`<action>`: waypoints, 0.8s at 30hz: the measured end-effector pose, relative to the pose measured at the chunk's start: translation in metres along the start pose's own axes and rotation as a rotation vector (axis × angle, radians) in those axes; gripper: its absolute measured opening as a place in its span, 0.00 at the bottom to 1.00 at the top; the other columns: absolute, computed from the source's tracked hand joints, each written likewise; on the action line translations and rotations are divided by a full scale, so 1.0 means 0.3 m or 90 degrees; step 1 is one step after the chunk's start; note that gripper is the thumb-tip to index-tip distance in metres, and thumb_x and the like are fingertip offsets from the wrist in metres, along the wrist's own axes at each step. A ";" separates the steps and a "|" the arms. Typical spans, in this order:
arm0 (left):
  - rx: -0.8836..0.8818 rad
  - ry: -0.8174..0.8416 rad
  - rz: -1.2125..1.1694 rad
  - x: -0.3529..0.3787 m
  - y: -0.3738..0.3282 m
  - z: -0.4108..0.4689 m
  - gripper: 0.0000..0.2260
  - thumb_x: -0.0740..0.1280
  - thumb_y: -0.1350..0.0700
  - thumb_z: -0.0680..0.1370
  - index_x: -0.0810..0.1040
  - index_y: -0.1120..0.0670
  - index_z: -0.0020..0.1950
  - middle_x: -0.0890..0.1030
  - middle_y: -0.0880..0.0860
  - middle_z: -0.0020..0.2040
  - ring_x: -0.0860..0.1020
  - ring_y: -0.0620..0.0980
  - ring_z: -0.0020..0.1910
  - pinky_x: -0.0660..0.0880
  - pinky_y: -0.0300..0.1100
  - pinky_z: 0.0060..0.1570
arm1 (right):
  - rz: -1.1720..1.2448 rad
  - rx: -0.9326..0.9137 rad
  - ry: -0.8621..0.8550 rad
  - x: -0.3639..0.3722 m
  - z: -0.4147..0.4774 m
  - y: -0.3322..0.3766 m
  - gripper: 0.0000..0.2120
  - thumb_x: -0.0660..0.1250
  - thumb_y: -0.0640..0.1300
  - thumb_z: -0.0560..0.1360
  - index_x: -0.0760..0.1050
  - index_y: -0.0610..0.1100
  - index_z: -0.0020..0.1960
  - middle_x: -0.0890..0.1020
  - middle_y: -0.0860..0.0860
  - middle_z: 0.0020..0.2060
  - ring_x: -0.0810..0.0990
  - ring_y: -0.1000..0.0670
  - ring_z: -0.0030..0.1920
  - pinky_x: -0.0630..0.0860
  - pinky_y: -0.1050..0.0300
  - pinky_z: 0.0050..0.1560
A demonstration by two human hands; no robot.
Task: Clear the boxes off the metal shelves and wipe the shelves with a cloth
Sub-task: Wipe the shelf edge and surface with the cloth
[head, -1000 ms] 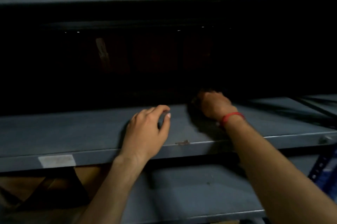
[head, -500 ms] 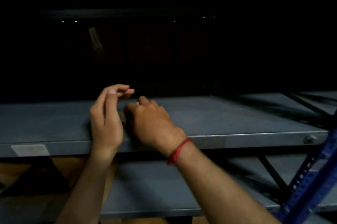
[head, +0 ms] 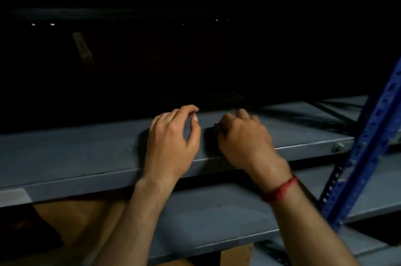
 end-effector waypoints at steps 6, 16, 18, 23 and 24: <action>-0.076 -0.093 -0.115 -0.027 0.053 -0.008 0.12 0.58 0.57 0.84 0.76 0.52 0.64 0.83 0.48 0.57 0.80 0.50 0.58 0.74 0.45 0.59 | 0.117 -0.176 0.049 0.029 -0.051 0.239 0.19 0.58 0.47 0.80 0.69 0.46 0.70 0.73 0.43 0.62 0.72 0.36 0.61 0.71 0.44 0.61; -0.062 -0.006 0.002 0.023 0.027 -0.004 0.09 0.64 0.51 0.81 0.79 0.51 0.59 0.83 0.50 0.54 0.80 0.55 0.54 0.77 0.52 0.54 | 0.006 -0.094 0.052 0.105 0.352 -0.147 0.16 0.59 0.49 0.82 0.76 0.53 0.67 0.76 0.43 0.65 0.75 0.38 0.64 0.73 0.46 0.63; -0.056 0.008 0.036 0.033 0.019 -0.003 0.11 0.63 0.50 0.78 0.80 0.51 0.56 0.84 0.50 0.50 0.81 0.56 0.51 0.77 0.55 0.53 | -0.014 -0.018 0.054 0.069 0.368 -0.371 0.15 0.60 0.48 0.81 0.77 0.52 0.65 0.78 0.42 0.63 0.78 0.38 0.61 0.75 0.47 0.63; 0.016 0.023 0.074 0.123 -0.139 0.025 0.09 0.63 0.52 0.78 0.81 0.52 0.52 0.84 0.52 0.45 0.81 0.58 0.45 0.76 0.52 0.50 | -0.077 0.086 0.026 -0.047 0.163 -0.572 0.16 0.60 0.51 0.82 0.73 0.50 0.68 0.73 0.43 0.65 0.74 0.38 0.64 0.74 0.44 0.63; 0.031 0.025 0.064 0.157 -0.190 0.036 0.09 0.62 0.53 0.79 0.81 0.52 0.53 0.84 0.51 0.45 0.80 0.58 0.44 0.76 0.51 0.49 | -0.086 0.083 0.008 -0.068 0.089 -0.524 0.16 0.59 0.49 0.81 0.72 0.50 0.68 0.73 0.44 0.64 0.74 0.38 0.63 0.74 0.45 0.61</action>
Point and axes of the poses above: each hand's wrist, its own z-axis towards the middle knuckle, its own x-axis out of the palm, y = z × x, the point moved 9 cm from there along z, towards the middle knuckle
